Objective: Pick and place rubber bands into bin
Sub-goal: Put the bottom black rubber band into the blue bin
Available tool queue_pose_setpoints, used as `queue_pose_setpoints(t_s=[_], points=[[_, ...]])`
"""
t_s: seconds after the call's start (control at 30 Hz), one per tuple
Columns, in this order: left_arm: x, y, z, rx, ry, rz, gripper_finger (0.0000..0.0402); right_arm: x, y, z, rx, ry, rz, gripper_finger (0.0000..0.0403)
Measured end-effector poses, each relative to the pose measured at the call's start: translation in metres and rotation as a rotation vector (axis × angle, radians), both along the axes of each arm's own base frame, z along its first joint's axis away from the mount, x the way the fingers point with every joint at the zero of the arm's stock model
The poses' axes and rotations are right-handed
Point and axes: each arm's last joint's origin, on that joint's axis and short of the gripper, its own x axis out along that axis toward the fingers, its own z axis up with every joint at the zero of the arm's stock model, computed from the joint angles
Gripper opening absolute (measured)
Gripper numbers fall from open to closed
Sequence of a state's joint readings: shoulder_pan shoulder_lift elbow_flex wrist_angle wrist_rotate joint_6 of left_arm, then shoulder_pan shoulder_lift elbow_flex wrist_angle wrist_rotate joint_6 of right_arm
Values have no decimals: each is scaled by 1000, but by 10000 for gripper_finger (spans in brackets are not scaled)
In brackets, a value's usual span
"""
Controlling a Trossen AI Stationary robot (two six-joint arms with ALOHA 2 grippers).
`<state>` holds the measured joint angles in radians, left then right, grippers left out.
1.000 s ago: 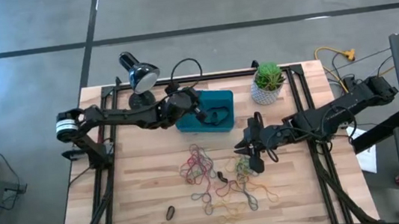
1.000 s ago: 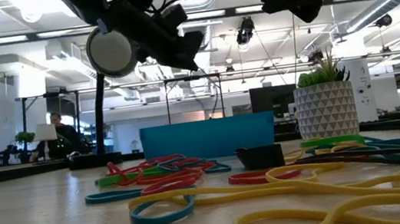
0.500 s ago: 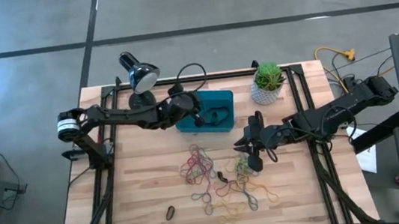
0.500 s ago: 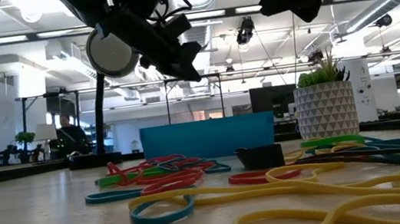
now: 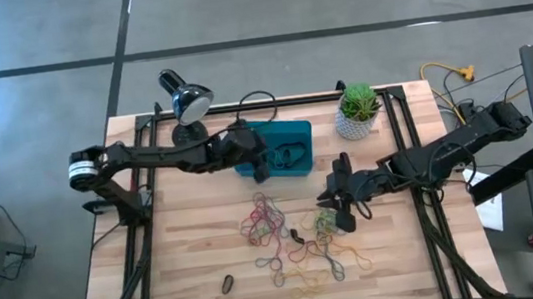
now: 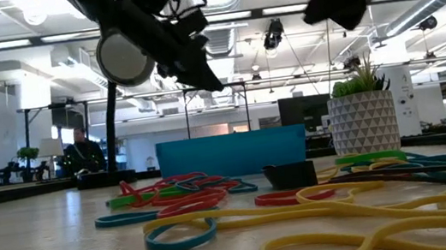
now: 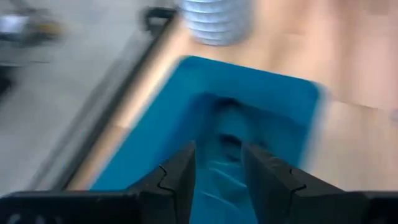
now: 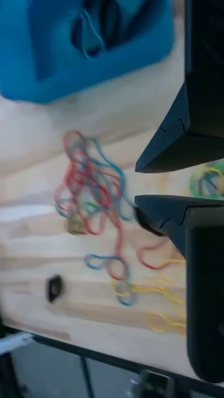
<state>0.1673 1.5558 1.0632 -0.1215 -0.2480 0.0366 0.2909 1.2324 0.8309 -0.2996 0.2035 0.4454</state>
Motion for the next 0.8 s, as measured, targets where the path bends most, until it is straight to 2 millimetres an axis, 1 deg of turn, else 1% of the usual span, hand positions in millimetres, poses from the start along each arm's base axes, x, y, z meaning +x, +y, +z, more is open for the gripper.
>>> queue_pose_setpoints(t_s=[0.07,0.2,0.33,0.43,0.53,0.63,0.8], points=[[-8,-10,-1,-69,44,-74,114,-2,1,-7,23,23,33,61],[-25,-38,5,-173,76,-257,114,-1,3,-21,59,69,87,64],[-48,-65,8,-227,123,-373,114,10,8,-30,71,59,145,62],[-70,-83,10,-277,116,-409,114,22,14,-37,93,28,226,59],[-92,-97,10,-347,90,-416,114,31,17,-50,101,42,251,60],[-111,-111,5,-422,81,-424,114,35,17,-63,92,87,244,64],[-137,-138,-13,-528,149,-463,114,38,15,-69,77,108,240,75]])
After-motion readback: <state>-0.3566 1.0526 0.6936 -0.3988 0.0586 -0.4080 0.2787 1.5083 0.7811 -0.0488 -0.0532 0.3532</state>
